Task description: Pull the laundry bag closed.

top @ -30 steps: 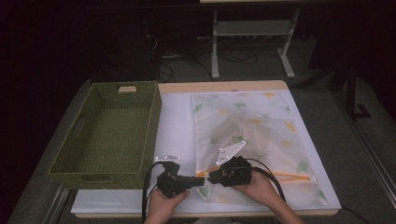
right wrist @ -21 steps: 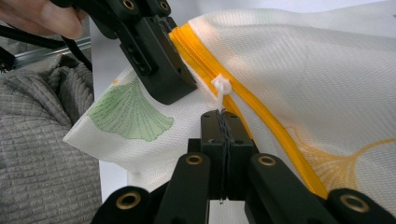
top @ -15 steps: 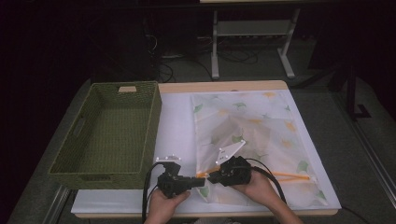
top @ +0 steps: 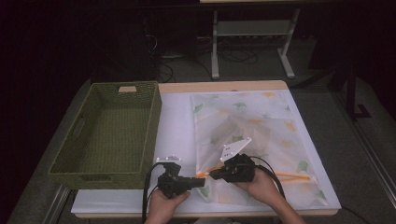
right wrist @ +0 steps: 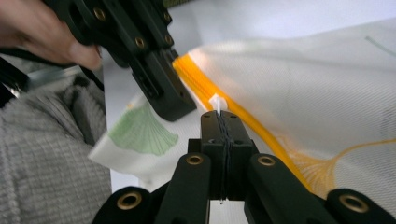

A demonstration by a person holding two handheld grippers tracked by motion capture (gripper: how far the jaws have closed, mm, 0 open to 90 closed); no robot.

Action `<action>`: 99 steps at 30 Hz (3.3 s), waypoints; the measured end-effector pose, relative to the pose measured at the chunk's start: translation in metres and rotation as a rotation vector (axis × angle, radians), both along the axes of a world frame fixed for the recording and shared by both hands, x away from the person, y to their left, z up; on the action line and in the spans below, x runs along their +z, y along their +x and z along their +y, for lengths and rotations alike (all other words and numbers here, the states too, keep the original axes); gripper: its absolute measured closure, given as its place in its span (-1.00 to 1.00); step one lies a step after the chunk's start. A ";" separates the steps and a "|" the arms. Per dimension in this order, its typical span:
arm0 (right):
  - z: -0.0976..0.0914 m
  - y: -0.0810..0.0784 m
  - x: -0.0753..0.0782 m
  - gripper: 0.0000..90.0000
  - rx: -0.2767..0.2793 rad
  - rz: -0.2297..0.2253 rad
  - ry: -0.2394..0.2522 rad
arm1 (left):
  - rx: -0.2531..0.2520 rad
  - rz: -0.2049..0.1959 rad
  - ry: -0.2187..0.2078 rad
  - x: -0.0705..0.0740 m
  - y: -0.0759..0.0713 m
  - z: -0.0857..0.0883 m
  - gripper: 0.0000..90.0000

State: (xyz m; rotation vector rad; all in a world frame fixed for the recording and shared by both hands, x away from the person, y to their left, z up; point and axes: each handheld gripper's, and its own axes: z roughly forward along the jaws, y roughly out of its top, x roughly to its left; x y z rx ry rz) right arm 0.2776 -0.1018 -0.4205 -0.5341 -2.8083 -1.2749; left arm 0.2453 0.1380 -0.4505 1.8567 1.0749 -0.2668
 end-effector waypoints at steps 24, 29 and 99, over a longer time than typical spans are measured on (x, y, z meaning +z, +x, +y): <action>0.013 0.004 -0.004 0.96 -0.034 0.020 0.009 | -0.009 0.004 0.001 -0.002 -0.002 -0.002 0.89; 0.012 0.003 -0.004 0.98 -0.031 0.027 -0.001 | -0.006 0.008 -0.006 -0.002 0.000 0.000 0.86; -0.064 -0.006 0.019 1.00 -0.307 0.066 -0.026 | 0.027 -0.080 0.124 0.009 -0.001 0.002 0.91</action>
